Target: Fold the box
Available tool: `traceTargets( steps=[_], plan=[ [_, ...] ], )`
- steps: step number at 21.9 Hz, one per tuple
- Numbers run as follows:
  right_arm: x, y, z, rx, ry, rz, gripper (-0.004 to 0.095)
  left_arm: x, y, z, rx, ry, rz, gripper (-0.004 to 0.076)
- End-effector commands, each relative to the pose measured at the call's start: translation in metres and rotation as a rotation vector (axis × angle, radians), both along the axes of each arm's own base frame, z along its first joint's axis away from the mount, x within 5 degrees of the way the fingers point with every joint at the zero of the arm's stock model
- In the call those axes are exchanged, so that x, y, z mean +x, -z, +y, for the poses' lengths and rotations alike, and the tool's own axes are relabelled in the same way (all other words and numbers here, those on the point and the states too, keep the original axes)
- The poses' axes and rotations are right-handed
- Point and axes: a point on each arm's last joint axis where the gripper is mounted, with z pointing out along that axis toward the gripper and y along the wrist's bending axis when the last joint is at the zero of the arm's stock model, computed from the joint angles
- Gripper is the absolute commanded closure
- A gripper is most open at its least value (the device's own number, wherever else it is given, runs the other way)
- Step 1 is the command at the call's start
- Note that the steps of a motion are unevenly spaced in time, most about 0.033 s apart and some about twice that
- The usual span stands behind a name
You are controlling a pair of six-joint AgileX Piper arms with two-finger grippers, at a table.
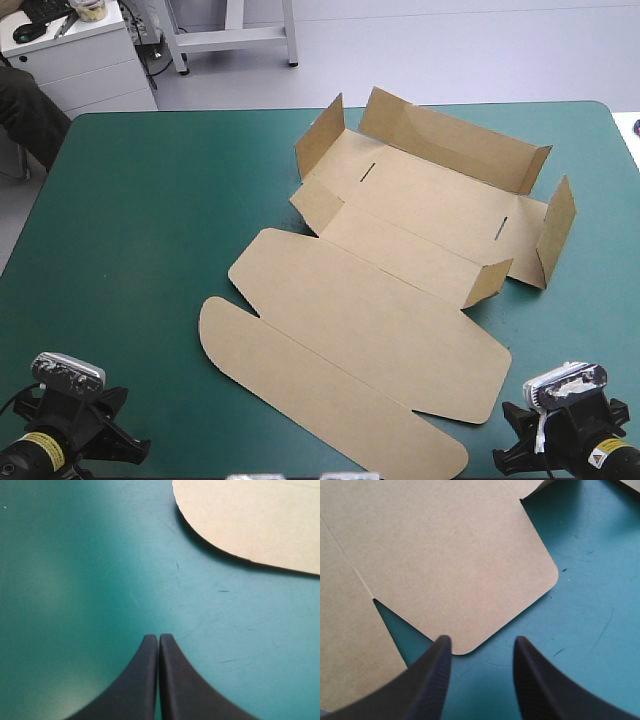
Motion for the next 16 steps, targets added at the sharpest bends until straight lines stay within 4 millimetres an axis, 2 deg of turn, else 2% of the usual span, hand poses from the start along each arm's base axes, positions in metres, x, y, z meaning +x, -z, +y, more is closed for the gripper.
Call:
traceTargets(
  steps=[1, 3, 4, 7, 10, 12, 16],
  plan=[
    [0.003, -0.01, 0.001, 0.057, 0.036, -0.042, 0.0237, 0.004, -0.009, -0.002, -0.026, 0.003, -0.06, 0.0734],
    [0.003, -0.01, 0.0, 0.126, 0.113, -0.009, 0.015, 0.004, -0.009, -0.002, -0.026, 0.003, -0.06, 0.0734],
    [0.003, -0.01, -0.001, 0.186, 0.187, 0.019, 0.0147, 0.004, -0.009, -0.002, -0.026, 0.003, -0.06, 0.0734],
    [0.003, -0.015, -0.003, 0.235, 0.27, 0.026, 0.0147, 0.004, -0.009, -0.002, -0.026, 0.003, -0.06, 0.0734],
    [0.005, -0.03, -0.007, 0.257, 0.331, 0.006, 0.0147, 0.004, -0.009, -0.002, -0.026, 0.003, -0.06, 0.0734],
    [0.013, -0.048, -0.006, 0.296, 0.364, 0.015, 0.0148, 0.004, -0.009, -0.002, -0.026, 0.003, -0.06, 0.0734],
    [0.031, -0.06, -0.005, 0.308, 0.391, 0.056, 0.0148, 0.004, -0.009, -0.002, -0.026, 0.003, -0.06, 0.0734]
  ],
)
